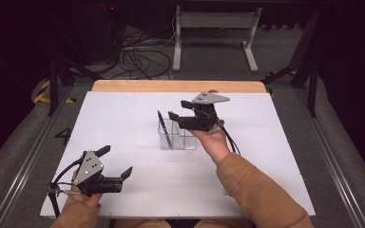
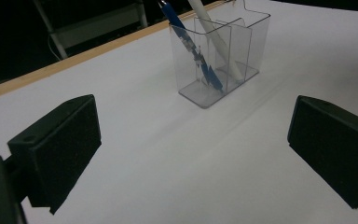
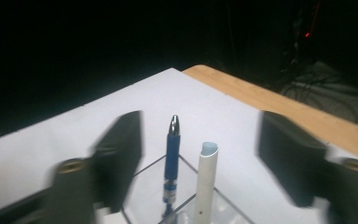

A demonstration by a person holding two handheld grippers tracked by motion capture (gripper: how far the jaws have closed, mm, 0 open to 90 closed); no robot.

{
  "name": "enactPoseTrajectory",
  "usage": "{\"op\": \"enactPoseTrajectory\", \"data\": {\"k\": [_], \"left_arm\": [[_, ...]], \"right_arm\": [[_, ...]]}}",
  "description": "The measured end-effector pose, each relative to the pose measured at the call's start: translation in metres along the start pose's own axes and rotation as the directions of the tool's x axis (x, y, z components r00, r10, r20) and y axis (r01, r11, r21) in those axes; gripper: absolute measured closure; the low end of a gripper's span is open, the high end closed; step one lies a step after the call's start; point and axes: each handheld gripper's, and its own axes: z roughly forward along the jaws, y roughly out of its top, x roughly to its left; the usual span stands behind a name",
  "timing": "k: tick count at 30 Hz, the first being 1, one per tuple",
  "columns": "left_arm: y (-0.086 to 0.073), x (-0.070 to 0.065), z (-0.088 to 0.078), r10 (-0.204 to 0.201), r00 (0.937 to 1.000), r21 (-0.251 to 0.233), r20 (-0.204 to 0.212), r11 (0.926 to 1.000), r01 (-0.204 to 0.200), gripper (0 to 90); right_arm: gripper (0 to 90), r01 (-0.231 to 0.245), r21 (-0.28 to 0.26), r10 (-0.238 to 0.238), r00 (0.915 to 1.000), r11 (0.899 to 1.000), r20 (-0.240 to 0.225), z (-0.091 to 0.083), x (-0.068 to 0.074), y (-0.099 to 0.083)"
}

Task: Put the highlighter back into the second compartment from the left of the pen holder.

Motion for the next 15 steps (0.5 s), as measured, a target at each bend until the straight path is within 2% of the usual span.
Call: {"op": "enactPoseTrajectory", "data": {"k": [2,6,11,15], "left_arm": [[0.000,0.000,0.001,-0.003,1.0000,-0.003,0.000,1.0000,0.003,3.4],[0.000,0.000,0.001,-0.006,1.0000,-0.002,0.005,1.0000,0.006,3.4],[0.001,0.000,0.002,0.002,1.0000,-0.003,0.003,1.0000,-0.002,3.4],[0.001,-0.001,0.002,-0.008,0.9999,-0.007,0.009,0.9999,0.008,3.4]], "right_arm": [[15.1,-0.010,0.012,0.010,0.9998,1.000,0.014,-0.005,-0.001,0.002],[10.9,0.035,0.013,-0.035,0.9992,0.999,0.019,-0.019,-0.001,0.007],[7.7,0.072,-0.003,-0.072,0.9973,0.997,-0.009,-0.041,0.003,0.014],[7.7,0.107,-0.002,-0.107,0.9937,0.994,-0.033,-0.060,0.006,0.016]]}}
